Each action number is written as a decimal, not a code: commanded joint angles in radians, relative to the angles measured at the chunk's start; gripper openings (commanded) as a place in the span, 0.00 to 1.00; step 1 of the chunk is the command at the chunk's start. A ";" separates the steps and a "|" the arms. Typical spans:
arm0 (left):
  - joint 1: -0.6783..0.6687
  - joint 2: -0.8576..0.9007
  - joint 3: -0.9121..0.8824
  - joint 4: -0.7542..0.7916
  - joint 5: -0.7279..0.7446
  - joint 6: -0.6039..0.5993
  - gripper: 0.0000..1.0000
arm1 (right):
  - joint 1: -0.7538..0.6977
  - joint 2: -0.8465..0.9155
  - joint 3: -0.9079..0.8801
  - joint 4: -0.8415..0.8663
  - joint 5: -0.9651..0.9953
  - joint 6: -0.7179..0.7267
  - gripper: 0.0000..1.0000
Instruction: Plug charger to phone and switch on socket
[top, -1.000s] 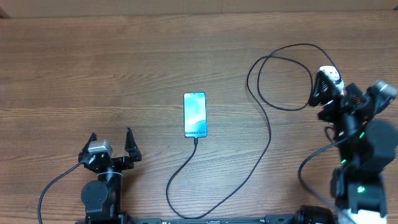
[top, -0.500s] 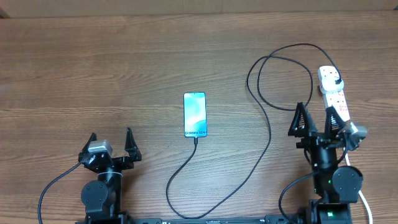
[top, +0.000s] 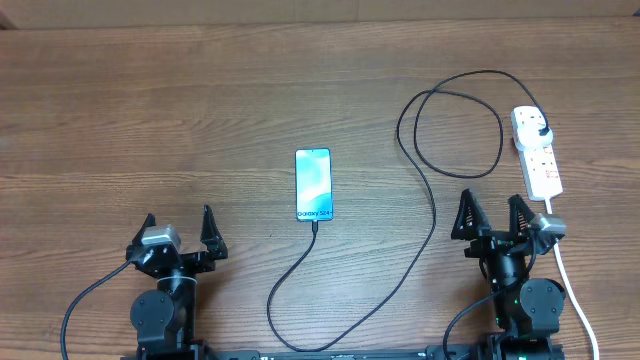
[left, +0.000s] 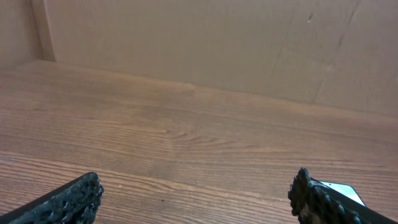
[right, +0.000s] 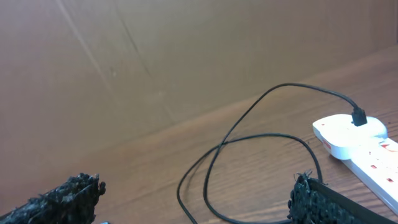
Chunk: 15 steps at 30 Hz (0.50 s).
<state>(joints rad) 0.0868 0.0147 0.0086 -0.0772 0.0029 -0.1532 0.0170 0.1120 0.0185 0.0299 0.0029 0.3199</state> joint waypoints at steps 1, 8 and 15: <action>0.005 -0.011 -0.004 0.000 -0.010 0.018 1.00 | 0.010 -0.087 -0.011 -0.080 -0.004 -0.064 1.00; 0.005 -0.011 -0.004 0.000 -0.010 0.018 1.00 | 0.010 -0.109 -0.011 -0.114 -0.023 -0.224 1.00; 0.005 -0.011 -0.004 0.000 -0.010 0.018 1.00 | 0.010 -0.109 -0.011 -0.115 -0.012 -0.242 1.00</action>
<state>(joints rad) 0.0868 0.0151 0.0086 -0.0772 0.0029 -0.1532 0.0212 0.0147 0.0185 -0.0883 -0.0116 0.1097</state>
